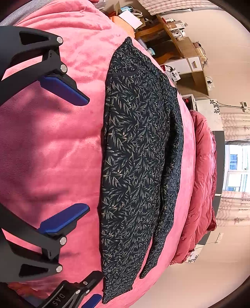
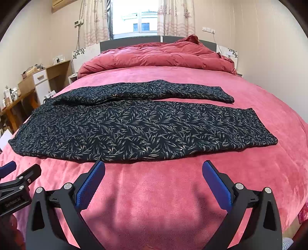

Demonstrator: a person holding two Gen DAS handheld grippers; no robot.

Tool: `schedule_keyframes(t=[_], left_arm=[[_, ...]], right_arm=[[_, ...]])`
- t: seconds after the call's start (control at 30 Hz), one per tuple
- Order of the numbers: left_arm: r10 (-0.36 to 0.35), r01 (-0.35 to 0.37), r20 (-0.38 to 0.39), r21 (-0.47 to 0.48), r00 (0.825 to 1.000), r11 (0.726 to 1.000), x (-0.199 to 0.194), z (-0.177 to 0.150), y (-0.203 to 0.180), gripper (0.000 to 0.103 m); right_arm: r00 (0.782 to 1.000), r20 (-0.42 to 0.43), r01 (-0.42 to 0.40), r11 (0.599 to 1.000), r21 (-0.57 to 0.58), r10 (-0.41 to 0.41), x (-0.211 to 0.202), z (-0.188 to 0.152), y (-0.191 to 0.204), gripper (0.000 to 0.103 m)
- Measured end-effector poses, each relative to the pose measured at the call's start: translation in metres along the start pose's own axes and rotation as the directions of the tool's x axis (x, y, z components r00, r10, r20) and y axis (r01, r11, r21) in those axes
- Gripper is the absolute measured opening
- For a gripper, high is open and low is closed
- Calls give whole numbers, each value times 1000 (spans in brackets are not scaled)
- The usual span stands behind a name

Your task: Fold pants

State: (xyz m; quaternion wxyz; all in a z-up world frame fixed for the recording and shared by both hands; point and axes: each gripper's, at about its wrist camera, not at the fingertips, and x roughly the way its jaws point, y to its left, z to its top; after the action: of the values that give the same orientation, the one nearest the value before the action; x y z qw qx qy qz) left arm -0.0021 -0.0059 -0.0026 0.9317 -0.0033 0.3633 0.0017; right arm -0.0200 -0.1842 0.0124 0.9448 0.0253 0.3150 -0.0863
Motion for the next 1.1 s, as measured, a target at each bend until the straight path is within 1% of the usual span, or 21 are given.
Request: schedule_keyframes(t=[0.67, 0.8, 0.87, 0.93, 0.97, 1.03, 1.07, 1.1], left_arm=[[-6, 6, -7, -12, 1000, 1000, 0, 0, 3, 101], [-10, 10, -13, -8, 1000, 1000, 2, 2, 5, 101], [-13, 13, -18, 0, 1000, 1000, 4, 4, 8, 101], [-44, 44, -4, -6, 999, 999, 4, 7, 19, 101], [-50, 50, 1, -15, 999, 999, 4, 8, 23, 101], [-80, 81, 22, -70, 997, 994, 5, 12, 44, 101], [-92, 94, 25, -91, 995, 991, 7, 13, 52, 101], [-109, 112, 33, -135, 994, 985, 10, 15, 66, 101]], right_arm=[[1000, -5, 0, 1000, 1, 0, 2, -1, -2, 100], [1000, -12, 2, 1000, 24, -2, 5, 1, -7, 100], [1000, -21, -12, 999, 53, 14, 8, 2, -13, 100], [996, -20, -82, 993, 82, 84, 13, 3, -22, 100], [993, -42, -106, 989, 100, 110, 18, 3, -25, 100], [987, -108, -104, 984, 146, 120, 28, 3, -36, 100], [984, -122, -108, 979, 173, 130, 31, 2, -42, 100], [981, -127, -120, 969, 214, 150, 32, 2, -51, 100]])
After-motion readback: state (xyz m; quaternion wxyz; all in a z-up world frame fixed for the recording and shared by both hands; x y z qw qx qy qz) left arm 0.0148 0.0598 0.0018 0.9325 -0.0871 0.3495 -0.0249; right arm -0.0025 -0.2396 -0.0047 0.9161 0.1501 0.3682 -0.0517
